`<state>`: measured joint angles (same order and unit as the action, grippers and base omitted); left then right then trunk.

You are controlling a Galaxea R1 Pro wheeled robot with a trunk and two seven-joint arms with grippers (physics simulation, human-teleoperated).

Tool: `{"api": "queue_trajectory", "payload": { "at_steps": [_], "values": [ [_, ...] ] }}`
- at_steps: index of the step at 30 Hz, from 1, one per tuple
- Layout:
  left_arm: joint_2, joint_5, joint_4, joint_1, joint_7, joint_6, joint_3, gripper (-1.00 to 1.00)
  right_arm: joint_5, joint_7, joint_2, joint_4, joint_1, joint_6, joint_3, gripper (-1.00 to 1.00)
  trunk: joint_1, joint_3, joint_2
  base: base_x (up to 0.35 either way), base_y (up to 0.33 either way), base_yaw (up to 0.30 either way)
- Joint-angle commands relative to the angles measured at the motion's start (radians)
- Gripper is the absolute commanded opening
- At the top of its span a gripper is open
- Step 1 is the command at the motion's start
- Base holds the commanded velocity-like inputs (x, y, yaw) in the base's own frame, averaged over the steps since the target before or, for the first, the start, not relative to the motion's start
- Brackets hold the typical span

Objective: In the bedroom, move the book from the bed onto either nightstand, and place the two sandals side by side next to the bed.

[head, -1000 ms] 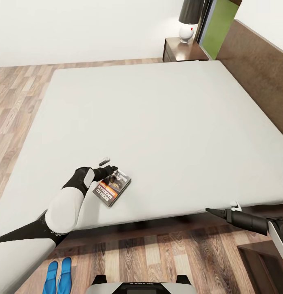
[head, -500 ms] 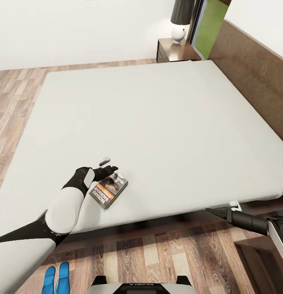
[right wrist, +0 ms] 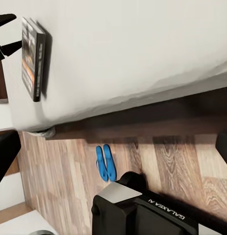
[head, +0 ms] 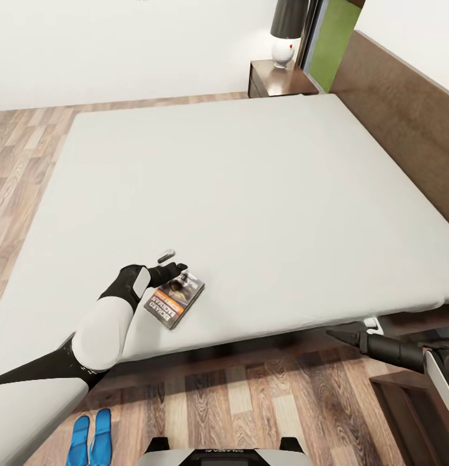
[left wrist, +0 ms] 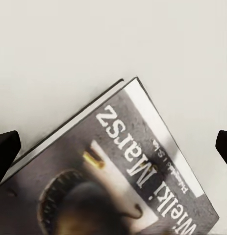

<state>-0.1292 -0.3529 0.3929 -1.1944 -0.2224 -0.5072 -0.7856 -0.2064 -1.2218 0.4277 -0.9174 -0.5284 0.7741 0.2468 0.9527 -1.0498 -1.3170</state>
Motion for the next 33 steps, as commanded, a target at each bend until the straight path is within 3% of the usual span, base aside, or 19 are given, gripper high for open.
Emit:
{"api": "queue_trajectory", "payload": {
  "at_steps": [1, 33],
  "values": [
    [-0.001, -0.011, 0.003, -0.001, -0.008, -0.005, -0.008, 1.00, -0.004, -0.001, 0.000, 0.000, 0.000, 0.007, 0.000, 1.00, 0.000, -0.001, 0.000, -0.115, 0.000, 0.000],
    [-0.003, -0.011, 0.003, -0.001, -0.008, -0.004, -0.009, 1.00, -0.004, -0.001, 0.000, 0.000, 0.000, 0.007, -0.001, 1.00, 0.000, -0.001, 0.000, -0.046, 0.000, 0.000]
  ]
}}
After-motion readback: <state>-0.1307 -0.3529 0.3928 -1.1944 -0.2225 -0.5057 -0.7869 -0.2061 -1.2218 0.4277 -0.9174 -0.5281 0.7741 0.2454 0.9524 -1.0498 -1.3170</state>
